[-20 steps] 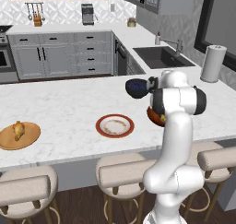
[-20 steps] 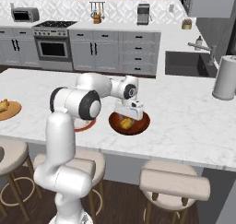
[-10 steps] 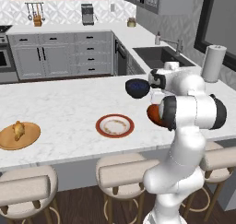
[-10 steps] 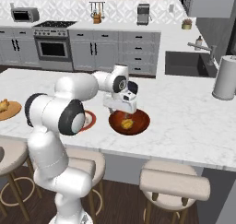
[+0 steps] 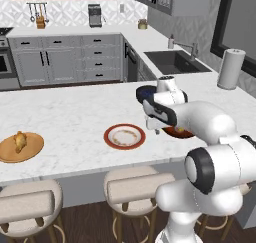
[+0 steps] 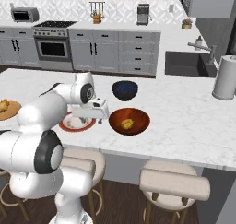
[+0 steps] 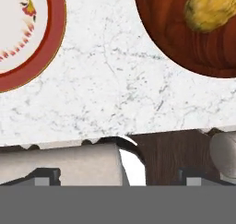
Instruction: Pick the chicken drumstick and squash from their plates and place them in the bowl. Then put the bowl in the fridge.
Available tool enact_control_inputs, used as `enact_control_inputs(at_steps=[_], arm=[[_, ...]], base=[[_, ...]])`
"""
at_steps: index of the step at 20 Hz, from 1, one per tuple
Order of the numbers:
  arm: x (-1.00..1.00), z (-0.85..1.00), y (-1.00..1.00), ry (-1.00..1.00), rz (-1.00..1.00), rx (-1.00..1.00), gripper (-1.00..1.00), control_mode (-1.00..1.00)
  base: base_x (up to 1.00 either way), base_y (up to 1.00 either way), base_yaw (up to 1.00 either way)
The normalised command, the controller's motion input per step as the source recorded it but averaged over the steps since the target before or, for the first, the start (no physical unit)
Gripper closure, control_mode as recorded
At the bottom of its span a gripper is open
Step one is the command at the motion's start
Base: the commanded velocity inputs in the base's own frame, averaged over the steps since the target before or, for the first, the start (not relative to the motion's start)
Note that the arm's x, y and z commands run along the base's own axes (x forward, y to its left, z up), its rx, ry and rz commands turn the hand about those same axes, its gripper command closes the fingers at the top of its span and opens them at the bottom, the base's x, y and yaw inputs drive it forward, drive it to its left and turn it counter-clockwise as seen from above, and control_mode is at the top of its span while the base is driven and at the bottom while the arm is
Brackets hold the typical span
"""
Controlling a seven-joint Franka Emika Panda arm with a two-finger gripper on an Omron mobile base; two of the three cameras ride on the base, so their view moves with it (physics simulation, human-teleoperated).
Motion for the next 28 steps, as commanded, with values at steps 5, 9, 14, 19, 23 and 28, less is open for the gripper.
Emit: enact_control_inputs(at_steps=[5,9,14,19,23,28], arm=[[-0.03,0.24,1.00,-0.01,0.19,0.00,-1.00,-1.00],[0.00,0.11,1.00,-0.14,0.05,0.00,-1.00,-1.00],[-0.03,0.05,1.00,-0.20,0.02,0.06,-1.00,-1.00],[-0.24,0.01,0.98,-0.08,0.10,0.12,-1.00,-1.00],[-0.08,0.15,1.00,0.00,0.08,0.15,-1.00,-1.00],[0.00,0.17,1.00,0.02,0.00,0.17,-1.00,-1.00]], base=[[0.00,0.00,0.00],[0.00,0.00,0.00],[0.00,0.00,0.00],[0.00,0.00,0.00],[0.00,0.00,0.00],[0.00,0.00,0.00]])
